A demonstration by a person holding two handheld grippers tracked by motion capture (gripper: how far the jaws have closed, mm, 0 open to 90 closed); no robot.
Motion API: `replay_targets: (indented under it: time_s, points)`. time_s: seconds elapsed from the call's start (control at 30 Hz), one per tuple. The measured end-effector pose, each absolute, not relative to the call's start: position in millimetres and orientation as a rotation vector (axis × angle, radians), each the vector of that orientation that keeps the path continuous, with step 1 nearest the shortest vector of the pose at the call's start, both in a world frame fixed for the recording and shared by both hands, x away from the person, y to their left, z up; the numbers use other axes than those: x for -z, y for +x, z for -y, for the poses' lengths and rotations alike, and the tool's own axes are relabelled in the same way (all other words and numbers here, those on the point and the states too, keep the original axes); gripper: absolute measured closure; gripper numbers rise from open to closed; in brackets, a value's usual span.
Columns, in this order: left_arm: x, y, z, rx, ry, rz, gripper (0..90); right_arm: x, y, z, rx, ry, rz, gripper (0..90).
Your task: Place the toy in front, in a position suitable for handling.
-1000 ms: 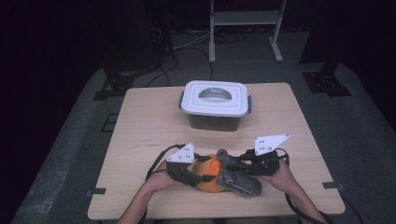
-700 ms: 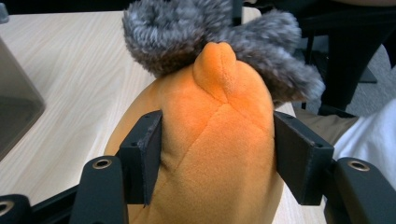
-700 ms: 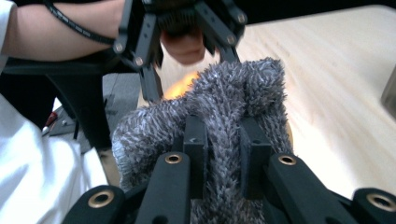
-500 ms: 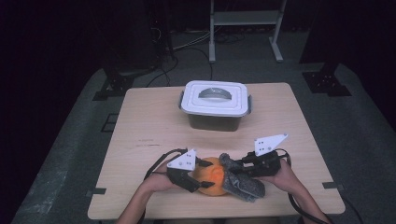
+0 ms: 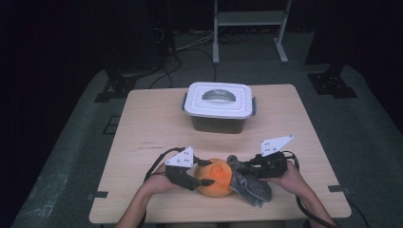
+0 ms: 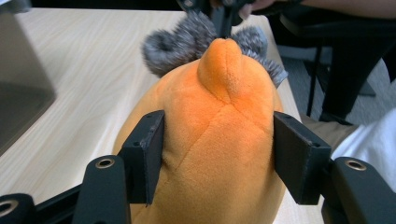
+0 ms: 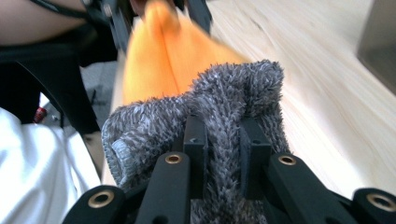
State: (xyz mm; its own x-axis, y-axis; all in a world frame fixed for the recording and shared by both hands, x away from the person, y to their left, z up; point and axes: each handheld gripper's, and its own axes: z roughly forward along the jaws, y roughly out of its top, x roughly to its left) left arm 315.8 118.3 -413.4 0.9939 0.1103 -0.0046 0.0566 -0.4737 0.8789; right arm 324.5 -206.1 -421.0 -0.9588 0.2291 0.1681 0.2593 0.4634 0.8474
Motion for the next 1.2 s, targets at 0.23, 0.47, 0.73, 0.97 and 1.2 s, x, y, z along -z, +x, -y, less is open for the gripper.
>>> replay_targets:
  time_s: [0.23,0.47,0.73,0.97,1.2]
  points:
    - [417,323,-126,-0.025,2.032,-0.177,39.2,412,319,197,1.640,-0.385,2.633,75.7]
    - [418,327,-131,-0.014,2.018,-0.227,39.2,423,323,203,1.572,-0.438,2.677,75.6]
    - [420,331,-132,0.003,1.988,-0.268,40.6,413,319,198,1.645,-0.411,2.674,75.7]
    - [419,336,-136,0.009,1.956,-0.342,42.4,417,322,203,1.603,-0.468,2.711,75.6]
    - [414,331,-126,-0.022,1.967,-0.322,44.3,405,318,194,1.721,-0.420,2.657,75.4]
